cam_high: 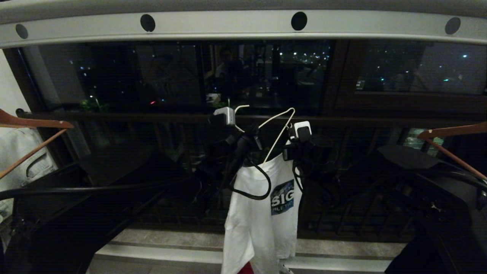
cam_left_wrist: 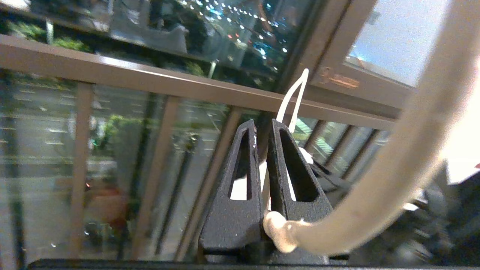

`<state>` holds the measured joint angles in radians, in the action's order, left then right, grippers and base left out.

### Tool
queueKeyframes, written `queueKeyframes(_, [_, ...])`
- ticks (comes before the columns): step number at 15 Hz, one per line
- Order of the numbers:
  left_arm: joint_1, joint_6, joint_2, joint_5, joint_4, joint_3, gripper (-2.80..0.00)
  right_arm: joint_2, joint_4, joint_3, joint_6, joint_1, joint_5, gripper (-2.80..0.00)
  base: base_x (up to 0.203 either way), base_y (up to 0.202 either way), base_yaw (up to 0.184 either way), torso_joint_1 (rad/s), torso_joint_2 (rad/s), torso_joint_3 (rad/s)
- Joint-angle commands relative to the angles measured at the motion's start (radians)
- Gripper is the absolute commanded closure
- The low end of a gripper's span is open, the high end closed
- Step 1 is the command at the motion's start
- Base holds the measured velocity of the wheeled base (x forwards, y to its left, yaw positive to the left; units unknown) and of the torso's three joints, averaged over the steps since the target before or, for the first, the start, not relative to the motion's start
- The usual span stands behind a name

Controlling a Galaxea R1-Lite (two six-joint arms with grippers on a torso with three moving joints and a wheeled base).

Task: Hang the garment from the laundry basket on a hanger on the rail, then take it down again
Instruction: Take the clothes off the clothes rack, then put clothes in the basket

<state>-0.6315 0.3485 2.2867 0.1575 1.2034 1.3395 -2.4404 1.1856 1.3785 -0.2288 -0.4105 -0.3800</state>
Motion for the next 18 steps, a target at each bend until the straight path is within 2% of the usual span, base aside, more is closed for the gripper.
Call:
queueKeyframes(1, [0.008, 0.000, 0.031, 0.003, 0.012, 0.011, 0.00, -0.008, 0.009, -0.002, -0.003, -0.002, -0.002, 0.00, 0.000, 0.000, 0.000, 0.000, 0.00, 0.000])
queueKeyframes(6, [0.015, -0.001, 0.052, 0.005, 0.019, 0.028, 0.00, -0.002, 0.024, -0.032, -0.003, -0.047, -0.007, 0.00, 0.000, 0.000, 0.000, 0.000, 0.00, 0.000])
queueKeyframes(7, [0.015, -0.001, 0.058, 0.024, 0.025, 0.035, 0.00, -0.018, 0.025, -0.035, -0.002, -0.063, -0.007, 0.00, 0.000, 0.000, 0.000, 0.000, 0.00, 0.000])
queueKeyframes(9, [0.014, -0.028, 0.076, 0.036, 0.117, 0.037, 0.00, -0.020, 0.038, -0.081, -0.002, -0.118, -0.008, 0.00, 0.000, 0.000, 0.000, 0.000, 0.00, 0.000])
queueKeyframes(10, [0.015, -0.054, 0.091, 0.037, 0.136, 0.047, 0.00, -0.027, 0.049, -0.084, -0.006, -0.121, -0.010, 0.00, 0.000, 0.000, 0.000, 0.000, 0.00, 0.000])
queueKeyframes(14, [0.015, -0.067, 0.060, 0.048, 0.145, 0.046, 0.00, -0.023, 0.049, -0.087, -0.008, -0.110, -0.009, 0.00, 0.000, 0.000, 0.000, 0.000, 0.00, 0.000])
queueKeyframes(18, [0.018, -0.111, 0.061, 0.050, 0.137, 0.037, 0.00, -0.039, 0.048, -0.098, -0.026, -0.109, -0.008, 0.00, 0.000, 0.000, 0.000, 0.000, 0.00, 0.000])
